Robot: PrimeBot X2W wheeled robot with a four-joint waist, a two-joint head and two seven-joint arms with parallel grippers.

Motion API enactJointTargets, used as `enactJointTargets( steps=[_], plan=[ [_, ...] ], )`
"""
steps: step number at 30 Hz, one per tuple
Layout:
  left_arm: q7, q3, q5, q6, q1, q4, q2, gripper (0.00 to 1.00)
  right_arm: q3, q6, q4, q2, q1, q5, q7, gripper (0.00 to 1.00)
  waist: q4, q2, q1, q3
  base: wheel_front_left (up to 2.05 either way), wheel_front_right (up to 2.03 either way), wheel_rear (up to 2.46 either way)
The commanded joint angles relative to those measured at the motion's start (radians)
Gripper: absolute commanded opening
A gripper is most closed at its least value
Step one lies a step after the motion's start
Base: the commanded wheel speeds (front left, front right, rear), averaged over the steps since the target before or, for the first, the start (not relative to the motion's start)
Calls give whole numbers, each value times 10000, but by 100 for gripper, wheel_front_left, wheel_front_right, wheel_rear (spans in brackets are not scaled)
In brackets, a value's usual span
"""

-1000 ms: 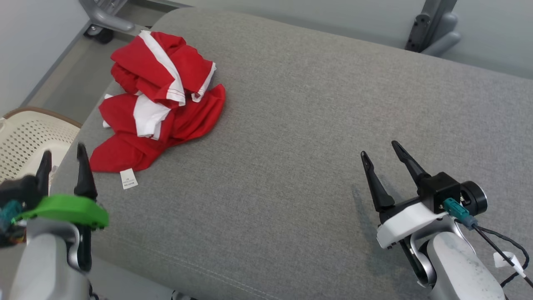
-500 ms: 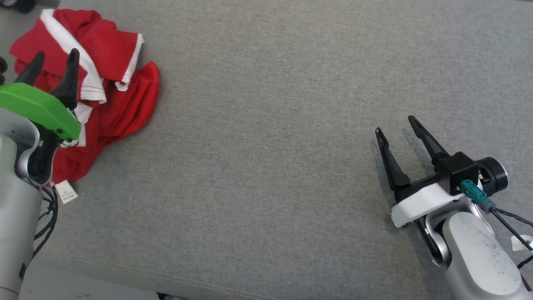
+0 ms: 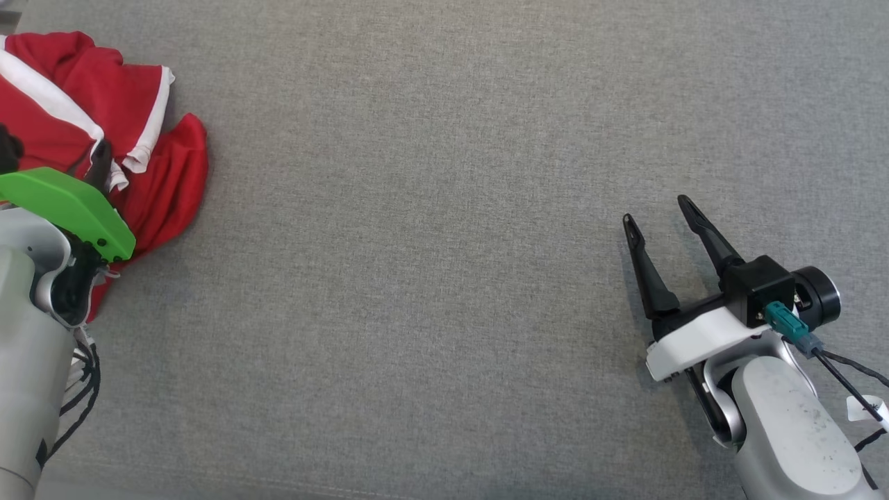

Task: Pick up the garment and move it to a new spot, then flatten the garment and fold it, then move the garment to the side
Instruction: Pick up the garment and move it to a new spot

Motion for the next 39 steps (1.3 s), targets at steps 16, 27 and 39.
enactJointTargets(
  steps=[16,27,39],
  plan=[
    [-1790,481,-2471,-21,814,-2256,-1723,0,-300,-3,84,638,643,362,-32,100,-636,-1,-1,-1419,0,0,0],
    [-2593,-620,-4318,-23,2631,-4570,-4144,0,-452,-3,-86,772,798,408,-32,100,-2261,-1,-1,-1666,0,0,0],
    [-2744,-3227,-4986,253,2887,-4971,-4166,100,-476,-3,-105,914,928,483,-32,100,-3080,-1,-1,-1845,0,0,0]
  ],
)
